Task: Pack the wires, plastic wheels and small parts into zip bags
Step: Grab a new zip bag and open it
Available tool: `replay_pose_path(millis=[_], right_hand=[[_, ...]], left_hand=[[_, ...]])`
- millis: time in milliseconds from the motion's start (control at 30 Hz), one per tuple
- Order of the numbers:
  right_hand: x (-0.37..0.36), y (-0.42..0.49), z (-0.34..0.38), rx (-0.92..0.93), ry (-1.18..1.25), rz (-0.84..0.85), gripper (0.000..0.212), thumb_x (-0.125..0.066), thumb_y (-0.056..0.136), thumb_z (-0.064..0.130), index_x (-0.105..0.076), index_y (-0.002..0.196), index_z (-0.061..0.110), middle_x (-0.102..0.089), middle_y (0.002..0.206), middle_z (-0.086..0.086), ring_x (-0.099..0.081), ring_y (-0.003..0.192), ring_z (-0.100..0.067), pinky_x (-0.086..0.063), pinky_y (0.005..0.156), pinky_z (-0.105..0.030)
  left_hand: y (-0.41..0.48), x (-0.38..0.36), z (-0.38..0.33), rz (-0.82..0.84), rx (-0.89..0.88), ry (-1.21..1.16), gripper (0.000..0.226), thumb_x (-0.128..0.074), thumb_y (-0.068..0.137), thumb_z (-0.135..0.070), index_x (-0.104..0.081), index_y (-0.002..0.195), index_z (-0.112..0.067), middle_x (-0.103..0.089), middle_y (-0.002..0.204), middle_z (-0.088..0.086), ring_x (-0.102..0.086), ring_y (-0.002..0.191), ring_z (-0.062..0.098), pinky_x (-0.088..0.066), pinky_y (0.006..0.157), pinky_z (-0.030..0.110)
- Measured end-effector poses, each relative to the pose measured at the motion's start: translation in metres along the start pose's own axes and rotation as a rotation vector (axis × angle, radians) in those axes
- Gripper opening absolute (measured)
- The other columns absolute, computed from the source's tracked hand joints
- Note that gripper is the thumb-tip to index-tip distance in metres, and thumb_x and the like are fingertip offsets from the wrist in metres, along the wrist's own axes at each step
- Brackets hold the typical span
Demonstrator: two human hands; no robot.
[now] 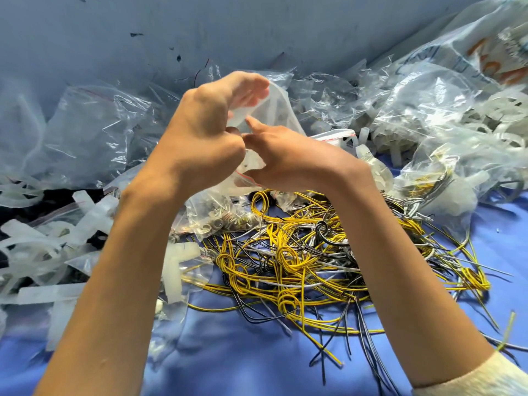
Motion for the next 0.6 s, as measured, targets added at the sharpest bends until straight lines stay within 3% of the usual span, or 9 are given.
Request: replay_pose_path(millis=[67,167,267,333,400,467,533,600], right_hand=[[0.0,0.001,0.002,0.026,0.009,0.0,0.053,-0.057,0.092,0.03,-0.041,0.142,0.03,-0.027,0.152,-0.015,-0.04,0.13,-0.027,-0.026,0.093,-0.023],[-0.002,0.0,0.0,-0.006,-0.027,0.031,0.044,-0.053,0.094,0.035,-0.047,0.137,0.026,-0.052,0.136,-0.009,-0.049,0.12,-0.024,-0.03,0.073,-0.02],[-0.002,-0.004,-0.003,-0.076,-0.079,0.137,0.037,-0.044,0.097,0.04,-0.051,0.133,0.031,-0.054,0.135,-0.004,-0.051,0.114,-0.021,-0.03,0.074,-0.021],[-0.001,-0.006,-0.003,-0.083,-0.105,0.18,0.035,-0.041,0.098,0.039,-0.052,0.131,0.035,-0.055,0.131,-0.003,-0.047,0.095,-0.014,-0.027,0.07,-0.019],[0.001,-0.007,-0.003,-0.078,-0.085,0.181,0.034,-0.042,0.098,0.037,-0.053,0.13,0.038,-0.059,0.109,0.003,-0.042,0.075,-0.005,-0.031,0.059,-0.015],[0.005,-0.006,-0.005,-0.074,-0.047,0.155,0.034,-0.043,0.096,0.033,-0.055,0.128,0.039,-0.048,0.076,0.015,-0.038,0.058,0.002,-0.031,0.048,-0.007],[0.01,-0.007,-0.009,-0.066,-0.002,0.091,0.034,-0.046,0.095,0.03,-0.059,0.125,0.035,-0.043,0.066,0.019,-0.041,0.057,0.003,-0.035,0.058,-0.015],[0.017,-0.009,-0.014,-0.056,0.066,-0.007,0.03,-0.052,0.094,0.035,-0.063,0.122,0.03,-0.059,0.077,0.016,-0.049,0.063,0.0,-0.036,0.067,-0.019]], left_hand=[[-0.001,0.002,-0.002,-0.009,0.006,-0.006,0.072,-0.031,0.069,0.022,-0.055,0.129,-0.01,-0.06,0.122,-0.006,-0.051,0.116,-0.008,-0.037,0.095,0.003],[-0.002,0.003,-0.005,-0.013,0.012,0.006,0.07,-0.032,0.069,0.019,-0.058,0.126,-0.013,-0.063,0.119,-0.007,-0.053,0.114,-0.007,-0.04,0.098,0.011],[-0.004,0.0,-0.009,0.027,-0.004,0.011,0.069,-0.033,0.067,0.018,-0.06,0.123,-0.013,-0.064,0.118,-0.006,-0.055,0.114,-0.004,-0.041,0.099,0.015],[-0.005,-0.001,-0.012,0.061,-0.025,0.025,0.07,-0.033,0.065,0.014,-0.06,0.122,-0.015,-0.064,0.118,-0.006,-0.055,0.114,-0.004,-0.041,0.099,0.015],[-0.005,-0.001,-0.012,0.071,-0.036,0.04,0.071,-0.034,0.065,0.013,-0.06,0.123,-0.016,-0.064,0.118,-0.007,-0.055,0.113,-0.004,-0.042,0.097,0.014],[-0.004,0.001,-0.01,0.053,-0.017,0.042,0.069,-0.034,0.067,0.016,-0.06,0.123,-0.017,-0.064,0.118,-0.009,-0.056,0.112,-0.004,-0.043,0.094,0.012],[-0.003,0.003,-0.008,0.024,0.002,0.056,0.067,-0.035,0.07,0.016,-0.061,0.122,-0.018,-0.064,0.116,-0.01,-0.057,0.11,-0.004,-0.044,0.09,0.01],[-0.002,0.004,-0.006,0.001,0.012,0.077,0.063,-0.037,0.074,0.014,-0.062,0.12,-0.02,-0.065,0.115,-0.009,-0.058,0.108,-0.002,-0.044,0.088,0.009]])
Point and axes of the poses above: each hand's wrist, its own y-axis towards the middle knuckle, its own x-axis out of the back of the hand, z = x × y, the point moved 2 cm from there along y, towards the middle knuckle
